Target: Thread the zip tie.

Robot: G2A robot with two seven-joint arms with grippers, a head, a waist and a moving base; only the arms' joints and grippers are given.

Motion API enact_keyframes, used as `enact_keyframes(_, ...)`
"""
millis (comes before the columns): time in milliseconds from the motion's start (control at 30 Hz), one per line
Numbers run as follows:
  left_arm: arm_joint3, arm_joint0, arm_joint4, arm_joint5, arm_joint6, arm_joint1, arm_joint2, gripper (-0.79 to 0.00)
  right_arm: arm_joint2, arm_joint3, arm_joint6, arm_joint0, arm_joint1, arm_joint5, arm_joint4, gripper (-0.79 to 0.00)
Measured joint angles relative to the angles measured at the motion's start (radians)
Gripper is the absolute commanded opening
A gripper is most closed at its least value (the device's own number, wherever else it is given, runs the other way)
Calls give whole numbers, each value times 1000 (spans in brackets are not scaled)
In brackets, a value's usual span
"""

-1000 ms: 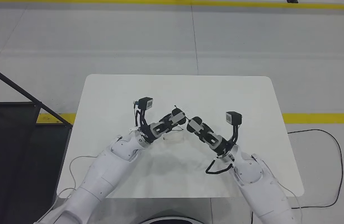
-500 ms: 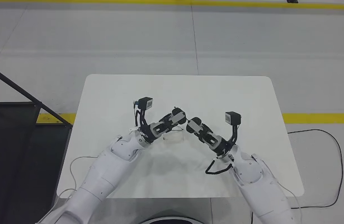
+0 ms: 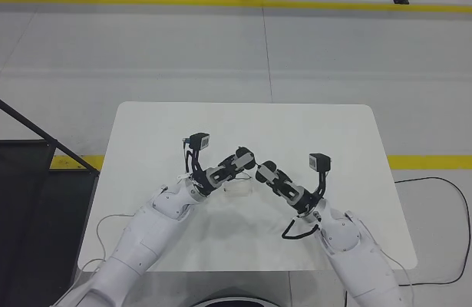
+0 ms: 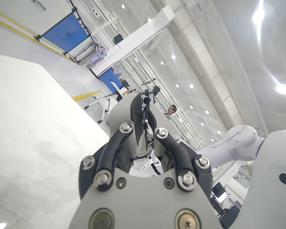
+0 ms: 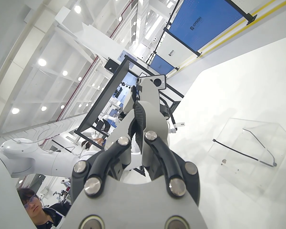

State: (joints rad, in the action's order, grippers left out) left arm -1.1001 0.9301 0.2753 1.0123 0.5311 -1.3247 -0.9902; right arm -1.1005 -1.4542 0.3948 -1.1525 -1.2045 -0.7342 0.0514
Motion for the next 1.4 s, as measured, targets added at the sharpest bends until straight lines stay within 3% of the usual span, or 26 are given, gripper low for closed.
enact_keyframes(133, 1, 1, 0, 0, 4, -2, -4, -693, -1, 0, 3, -1, -1, 2, -2, -785)
enact_keyframes(267, 2, 2, -4, 0, 6, -4, -7, -785, -1, 0, 6, 1, -3, 6, -2, -785)
enact_keyframes(433, 3, 2, -6, 0, 9, -6, -11, -785, -2, 0, 6, 0, -5, 8, -1, -785)
enact_keyframes(467, 4, 2, -6, 0, 10, -6, -11, -785, -2, 1, 7, 0, -5, 8, 0, -677)
enact_keyframes(533, 6, 2, -8, 0, 10, -7, -12, -785, -3, 1, 8, 0, -6, 8, 3, -120)
enact_keyframes(567, 7, 2, -8, 0, 10, -8, -13, -785, -3, 1, 8, 0, -6, 8, 5, 0)
enact_keyframes(833, -31, 19, -31, 0, 2, 3, -70, -785, -36, -14, -5, -12, -3, 7, -9, 0)
enact_keyframes(1100, -128, 100, -93, -30, 47, 53, -223, -785, -100, -134, -36, -55, 11, 109, -228, 0)
enact_keyframes(1233, -195, 162, -144, -30, 82, 82, -315, -785, -117, -164, -55, -74, 14, 105, -248, 0)
enact_keyframes(1400, -204, 175, -153, -28, 79, 86, -333, -785, -116, -162, -54, -73, 14, 105, -247, 0)
